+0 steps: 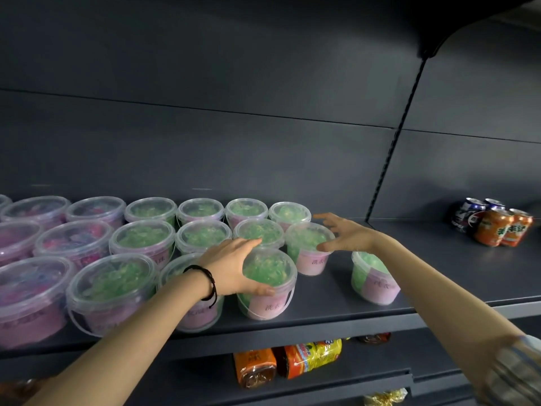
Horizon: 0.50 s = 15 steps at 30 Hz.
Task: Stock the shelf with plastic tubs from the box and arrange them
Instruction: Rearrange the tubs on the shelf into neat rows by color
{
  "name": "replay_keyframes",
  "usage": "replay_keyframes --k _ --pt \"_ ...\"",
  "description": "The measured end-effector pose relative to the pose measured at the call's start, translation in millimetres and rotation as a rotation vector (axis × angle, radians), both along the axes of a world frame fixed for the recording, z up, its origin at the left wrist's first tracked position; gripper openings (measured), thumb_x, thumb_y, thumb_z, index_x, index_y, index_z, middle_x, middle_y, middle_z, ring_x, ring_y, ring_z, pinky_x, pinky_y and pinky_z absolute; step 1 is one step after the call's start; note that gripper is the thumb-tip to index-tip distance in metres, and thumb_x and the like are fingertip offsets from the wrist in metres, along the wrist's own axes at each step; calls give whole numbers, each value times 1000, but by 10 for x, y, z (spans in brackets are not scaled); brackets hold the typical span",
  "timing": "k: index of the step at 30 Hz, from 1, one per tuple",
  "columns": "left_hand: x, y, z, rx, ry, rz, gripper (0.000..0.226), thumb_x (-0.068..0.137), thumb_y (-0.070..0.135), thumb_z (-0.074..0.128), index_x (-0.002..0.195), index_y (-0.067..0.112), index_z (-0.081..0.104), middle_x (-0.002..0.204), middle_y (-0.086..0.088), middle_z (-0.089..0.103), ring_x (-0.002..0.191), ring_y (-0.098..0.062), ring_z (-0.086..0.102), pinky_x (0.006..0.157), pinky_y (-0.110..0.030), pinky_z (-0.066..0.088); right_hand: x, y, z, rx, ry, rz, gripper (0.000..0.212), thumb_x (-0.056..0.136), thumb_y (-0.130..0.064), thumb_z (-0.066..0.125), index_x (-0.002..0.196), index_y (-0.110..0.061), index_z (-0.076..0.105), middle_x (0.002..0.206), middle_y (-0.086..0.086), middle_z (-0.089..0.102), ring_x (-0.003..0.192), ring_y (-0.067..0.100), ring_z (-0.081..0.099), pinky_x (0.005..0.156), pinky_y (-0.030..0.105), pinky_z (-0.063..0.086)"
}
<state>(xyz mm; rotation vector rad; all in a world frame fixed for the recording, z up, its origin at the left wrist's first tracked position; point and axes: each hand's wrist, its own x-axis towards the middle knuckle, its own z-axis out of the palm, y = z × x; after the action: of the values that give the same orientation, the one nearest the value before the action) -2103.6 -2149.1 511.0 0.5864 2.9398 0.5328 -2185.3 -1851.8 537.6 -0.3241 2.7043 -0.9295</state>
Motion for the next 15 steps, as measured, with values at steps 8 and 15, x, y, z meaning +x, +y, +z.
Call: replay_keyframes --k 8,15 --pt "56 -7 10 -101 94 53 135 38 103 33 153 33 14 159 6 21 144 -16 21 112 -38 26 371 513 114 390 29 -182 86 66 -72 67 141 -44 34 152 0 30 138 24 32 112 46 29" --pt "143 9 21 -170 167 72 133 41 102 20 152 28 18 155 2 33 139 -19 34 109 -41 34 697 619 87 510 -24 -210 86 73 -57 70 144 -50 22 150 2 24 140 33 16 105 54 35"
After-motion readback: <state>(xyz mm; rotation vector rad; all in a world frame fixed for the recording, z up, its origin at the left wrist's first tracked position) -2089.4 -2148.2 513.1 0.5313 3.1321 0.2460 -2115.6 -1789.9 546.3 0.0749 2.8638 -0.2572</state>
